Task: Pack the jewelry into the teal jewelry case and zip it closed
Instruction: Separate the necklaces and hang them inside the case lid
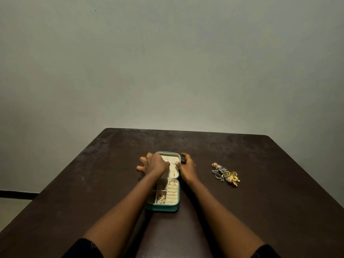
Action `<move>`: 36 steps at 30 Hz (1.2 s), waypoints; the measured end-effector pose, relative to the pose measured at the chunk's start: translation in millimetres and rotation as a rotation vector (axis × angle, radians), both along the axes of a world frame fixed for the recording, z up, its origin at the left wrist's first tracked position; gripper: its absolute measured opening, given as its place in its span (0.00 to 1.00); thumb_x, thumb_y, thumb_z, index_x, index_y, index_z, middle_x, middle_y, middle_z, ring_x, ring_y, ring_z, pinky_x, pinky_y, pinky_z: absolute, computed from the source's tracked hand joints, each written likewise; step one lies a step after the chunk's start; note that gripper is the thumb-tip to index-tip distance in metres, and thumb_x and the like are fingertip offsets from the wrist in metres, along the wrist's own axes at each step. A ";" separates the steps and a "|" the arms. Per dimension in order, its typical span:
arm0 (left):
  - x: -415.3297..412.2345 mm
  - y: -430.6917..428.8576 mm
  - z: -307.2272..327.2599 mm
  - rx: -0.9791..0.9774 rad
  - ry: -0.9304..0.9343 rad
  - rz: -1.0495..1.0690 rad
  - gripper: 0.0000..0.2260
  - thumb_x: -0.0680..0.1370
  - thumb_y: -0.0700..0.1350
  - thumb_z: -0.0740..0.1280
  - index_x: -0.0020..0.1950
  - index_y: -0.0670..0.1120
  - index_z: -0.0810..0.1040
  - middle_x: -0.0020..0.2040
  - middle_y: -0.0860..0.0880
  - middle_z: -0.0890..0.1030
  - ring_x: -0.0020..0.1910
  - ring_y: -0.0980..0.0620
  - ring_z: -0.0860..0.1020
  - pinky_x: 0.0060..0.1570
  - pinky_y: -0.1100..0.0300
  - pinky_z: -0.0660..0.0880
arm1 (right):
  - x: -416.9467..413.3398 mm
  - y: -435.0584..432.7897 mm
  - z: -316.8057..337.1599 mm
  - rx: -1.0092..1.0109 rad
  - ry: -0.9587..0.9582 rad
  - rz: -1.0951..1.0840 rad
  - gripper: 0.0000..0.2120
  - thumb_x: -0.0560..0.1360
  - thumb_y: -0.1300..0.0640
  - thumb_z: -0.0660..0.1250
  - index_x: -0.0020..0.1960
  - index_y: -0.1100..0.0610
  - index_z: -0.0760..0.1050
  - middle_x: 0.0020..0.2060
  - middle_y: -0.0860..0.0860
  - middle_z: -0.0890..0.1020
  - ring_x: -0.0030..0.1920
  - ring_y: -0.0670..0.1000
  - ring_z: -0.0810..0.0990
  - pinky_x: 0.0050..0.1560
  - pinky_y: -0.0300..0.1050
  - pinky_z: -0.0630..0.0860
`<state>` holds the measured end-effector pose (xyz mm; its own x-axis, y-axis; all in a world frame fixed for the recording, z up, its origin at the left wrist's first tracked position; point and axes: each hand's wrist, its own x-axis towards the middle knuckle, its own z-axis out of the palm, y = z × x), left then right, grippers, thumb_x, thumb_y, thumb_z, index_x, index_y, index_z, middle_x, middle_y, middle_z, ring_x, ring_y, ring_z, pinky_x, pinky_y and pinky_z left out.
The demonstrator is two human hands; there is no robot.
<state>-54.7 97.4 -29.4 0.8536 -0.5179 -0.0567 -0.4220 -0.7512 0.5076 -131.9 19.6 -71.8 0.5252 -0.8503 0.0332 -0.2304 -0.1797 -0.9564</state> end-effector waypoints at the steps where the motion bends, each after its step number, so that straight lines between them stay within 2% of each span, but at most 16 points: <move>1: 1.6 -1.4 1.4 -0.002 0.014 -0.001 0.13 0.75 0.51 0.67 0.56 0.47 0.80 0.64 0.46 0.70 0.64 0.43 0.62 0.57 0.48 0.61 | 1.3 0.0 -0.2 0.016 -0.020 0.010 0.19 0.74 0.67 0.62 0.65 0.60 0.70 0.60 0.56 0.78 0.58 0.52 0.77 0.60 0.49 0.75; 6: 4.2 -7.5 8.0 -0.060 0.073 -0.012 0.11 0.77 0.49 0.63 0.54 0.45 0.80 0.63 0.45 0.70 0.63 0.42 0.63 0.56 0.49 0.62 | 0.9 1.5 -0.4 0.039 -0.099 -0.006 0.18 0.72 0.69 0.63 0.61 0.58 0.73 0.55 0.54 0.80 0.53 0.49 0.79 0.56 0.48 0.77; 8: 4.8 -9.4 10.5 -0.112 0.077 -0.038 0.10 0.78 0.48 0.62 0.51 0.47 0.81 0.59 0.46 0.74 0.62 0.43 0.66 0.53 0.51 0.62 | -1.6 2.8 0.4 0.038 -0.108 -0.010 0.18 0.72 0.68 0.63 0.60 0.57 0.73 0.54 0.52 0.81 0.52 0.48 0.79 0.54 0.46 0.77; 11: 8.0 -13.8 13.6 -0.207 0.106 -0.111 0.09 0.77 0.46 0.63 0.40 0.49 0.81 0.49 0.48 0.82 0.53 0.46 0.77 0.57 0.51 0.71 | -5.5 4.5 3.9 0.029 -0.120 0.007 0.18 0.72 0.68 0.63 0.60 0.56 0.73 0.53 0.52 0.81 0.51 0.48 0.79 0.54 0.44 0.78; 14: 8.5 -17.3 17.5 -0.241 0.113 -0.147 0.12 0.77 0.43 0.63 0.34 0.49 0.79 0.44 0.46 0.84 0.43 0.48 0.80 0.49 0.53 0.77 | -7.7 6.0 6.9 -0.021 -0.132 0.030 0.19 0.71 0.68 0.63 0.60 0.55 0.73 0.51 0.50 0.81 0.48 0.46 0.79 0.50 0.39 0.77; 15: 9.4 -18.8 17.7 -0.248 0.118 -0.158 0.12 0.77 0.43 0.63 0.34 0.48 0.79 0.43 0.45 0.84 0.41 0.48 0.80 0.47 0.54 0.77 | -8.4 6.6 8.6 -0.057 -0.123 0.024 0.19 0.71 0.68 0.63 0.59 0.52 0.74 0.50 0.49 0.81 0.48 0.45 0.79 0.50 0.39 0.77; 18: 12.3 -21.3 17.8 -0.285 0.158 -0.187 0.10 0.78 0.42 0.63 0.42 0.43 0.83 0.44 0.43 0.84 0.41 0.49 0.80 0.43 0.57 0.77 | -7.7 5.5 9.3 -0.150 -0.053 0.023 0.13 0.71 0.62 0.64 0.48 0.45 0.75 0.47 0.47 0.82 0.49 0.49 0.80 0.52 0.49 0.79; 20: 13.8 -20.9 17.4 -0.307 0.165 -0.214 0.10 0.79 0.41 0.63 0.47 0.41 0.83 0.44 0.44 0.83 0.38 0.52 0.78 0.37 0.61 0.75 | -4.7 2.8 6.1 -0.172 -0.005 0.024 0.09 0.71 0.59 0.65 0.44 0.45 0.76 0.44 0.47 0.82 0.48 0.49 0.80 0.51 0.52 0.79; 22: 14.6 -20.3 17.2 -0.315 0.170 -0.241 0.09 0.79 0.41 0.63 0.49 0.40 0.83 0.45 0.44 0.83 0.38 0.53 0.77 0.35 0.64 0.73 | -1.6 2.7 5.4 -0.176 0.006 0.009 0.07 0.71 0.55 0.65 0.47 0.48 0.79 0.45 0.48 0.83 0.48 0.48 0.81 0.51 0.53 0.79; 26: 20.1 -19.7 15.1 -0.323 0.179 -0.285 0.09 0.78 0.43 0.63 0.48 0.42 0.83 0.45 0.43 0.83 0.41 0.50 0.79 0.44 0.56 0.76 | 1.6 7.3 13.7 -0.212 0.056 -0.022 0.11 0.74 0.55 0.66 0.56 0.51 0.80 0.47 0.50 0.85 0.45 0.47 0.81 0.48 0.46 0.80; 28: 22.6 -19.8 14.2 -0.323 0.176 -0.321 0.09 0.78 0.44 0.64 0.48 0.43 0.82 0.45 0.43 0.83 0.41 0.51 0.78 0.44 0.57 0.75 | 3.2 6.6 14.0 -0.206 0.092 -0.050 0.11 0.75 0.54 0.66 0.56 0.50 0.80 0.47 0.50 0.85 0.44 0.47 0.81 0.46 0.46 0.80; 31: 23.1 -19.9 10.8 -0.342 0.162 -0.352 0.08 0.78 0.44 0.64 0.50 0.43 0.82 0.46 0.45 0.83 0.41 0.53 0.78 0.38 0.64 0.73 | 2.2 5.4 15.4 -0.208 0.147 -0.103 0.10 0.75 0.52 0.65 0.53 0.50 0.81 0.46 0.51 0.84 0.45 0.51 0.82 0.43 0.46 0.79; 33: 21.6 -18.8 9.2 -0.350 0.154 -0.369 0.09 0.78 0.44 0.64 0.52 0.43 0.82 0.47 0.46 0.83 0.43 0.51 0.80 0.38 0.66 0.73 | 0.0 5.0 16.7 -0.293 0.220 -0.133 0.10 0.75 0.51 0.64 0.53 0.50 0.80 0.47 0.52 0.84 0.48 0.54 0.81 0.43 0.45 0.76; 36: 20.8 -17.9 8.3 -0.366 0.153 -0.394 0.08 0.79 0.45 0.64 0.52 0.43 0.81 0.46 0.46 0.83 0.42 0.52 0.80 0.37 0.67 0.73 | -0.9 7.5 16.5 -0.464 0.271 -0.104 0.12 0.77 0.51 0.61 0.57 0.53 0.77 0.49 0.54 0.83 0.51 0.56 0.81 0.49 0.50 0.77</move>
<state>-33.9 79.5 -21.2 0.5876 -0.8053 0.0786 -0.5360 -0.3147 0.7834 -132.8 27.1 -55.3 0.4807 -0.8265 0.2929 -0.4964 -0.5319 -0.6861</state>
